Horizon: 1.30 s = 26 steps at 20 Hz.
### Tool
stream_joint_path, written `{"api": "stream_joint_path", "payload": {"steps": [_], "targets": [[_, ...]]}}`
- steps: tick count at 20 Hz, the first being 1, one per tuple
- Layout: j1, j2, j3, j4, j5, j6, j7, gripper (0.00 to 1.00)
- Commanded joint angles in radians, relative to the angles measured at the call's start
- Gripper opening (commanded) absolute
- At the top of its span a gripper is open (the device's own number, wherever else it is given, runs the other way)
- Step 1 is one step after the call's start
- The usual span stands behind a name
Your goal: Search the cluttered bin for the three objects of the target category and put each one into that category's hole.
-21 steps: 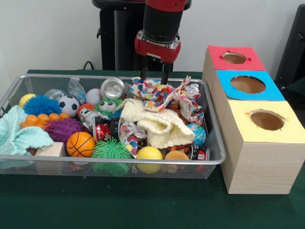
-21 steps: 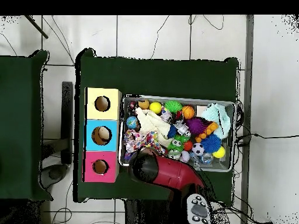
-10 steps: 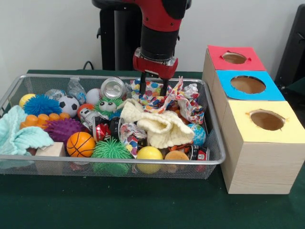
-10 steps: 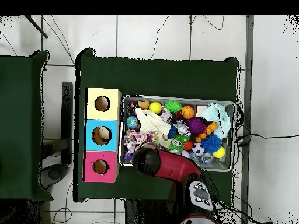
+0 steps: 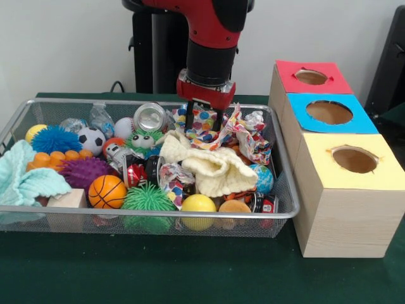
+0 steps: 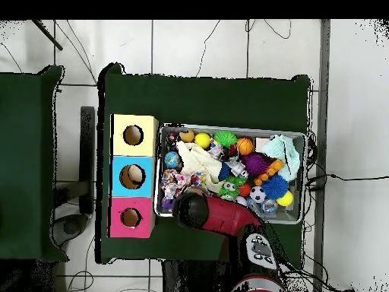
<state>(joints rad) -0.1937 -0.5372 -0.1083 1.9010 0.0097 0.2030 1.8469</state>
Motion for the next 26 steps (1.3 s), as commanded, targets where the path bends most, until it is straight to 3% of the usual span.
{"api": "stream_joint_path", "payload": {"steps": [1, 5, 16, 26], "targets": [[-0.020, 0.020, 0.099, -0.043, -0.054, -0.081, 0.078, 1.00], [-0.029, 0.013, 0.111, -0.053, -0.081, -0.059, 0.047, 1.00], [0.011, -0.027, 0.072, -0.036, -0.067, -0.033, 0.096, 1.00], [0.009, -0.011, 0.074, -0.043, -0.070, -0.047, 0.095, 1.00]]}}
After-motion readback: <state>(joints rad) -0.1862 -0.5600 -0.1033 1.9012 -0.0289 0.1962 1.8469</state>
